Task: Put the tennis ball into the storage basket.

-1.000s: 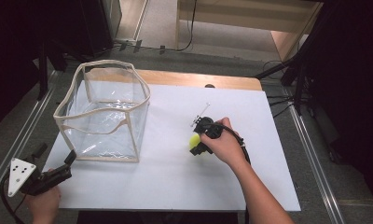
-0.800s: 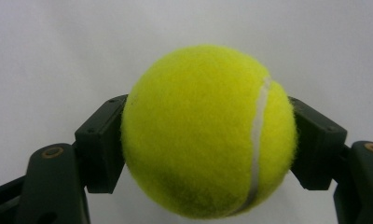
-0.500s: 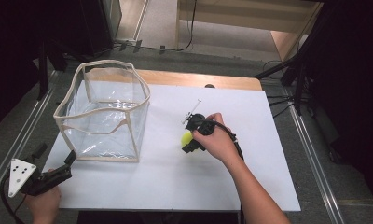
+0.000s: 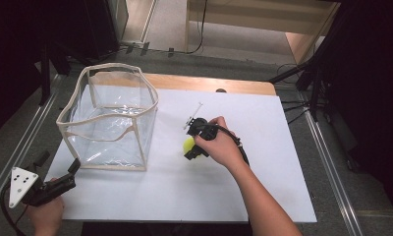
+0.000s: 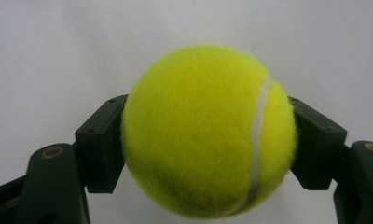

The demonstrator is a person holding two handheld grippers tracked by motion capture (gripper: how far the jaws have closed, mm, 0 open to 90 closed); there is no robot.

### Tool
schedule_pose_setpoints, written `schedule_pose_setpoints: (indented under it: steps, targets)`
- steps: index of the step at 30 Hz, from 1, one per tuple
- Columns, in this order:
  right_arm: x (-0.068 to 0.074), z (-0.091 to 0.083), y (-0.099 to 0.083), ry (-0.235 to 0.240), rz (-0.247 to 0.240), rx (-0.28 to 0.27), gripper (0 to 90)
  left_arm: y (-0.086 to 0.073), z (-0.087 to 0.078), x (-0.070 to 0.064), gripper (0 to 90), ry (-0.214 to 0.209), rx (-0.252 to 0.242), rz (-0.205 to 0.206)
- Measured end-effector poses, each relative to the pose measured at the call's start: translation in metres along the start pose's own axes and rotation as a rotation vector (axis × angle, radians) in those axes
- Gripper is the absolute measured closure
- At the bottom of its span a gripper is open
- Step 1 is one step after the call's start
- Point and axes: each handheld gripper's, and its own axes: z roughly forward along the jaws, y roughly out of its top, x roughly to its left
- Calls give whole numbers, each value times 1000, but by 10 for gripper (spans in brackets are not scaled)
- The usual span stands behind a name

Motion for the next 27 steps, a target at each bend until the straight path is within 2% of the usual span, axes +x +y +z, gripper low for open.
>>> schedule_pose_setpoints:
  steps: [13, 27]
  targets:
    - [7, 0, 22, 9, -50, -4, 234, 0, 0, 0, 69, -1, -3, -3]
    - [17, -1, 45, 25, -84, 2, 234, 0, 0, 1, 69, -2, -6, -9]
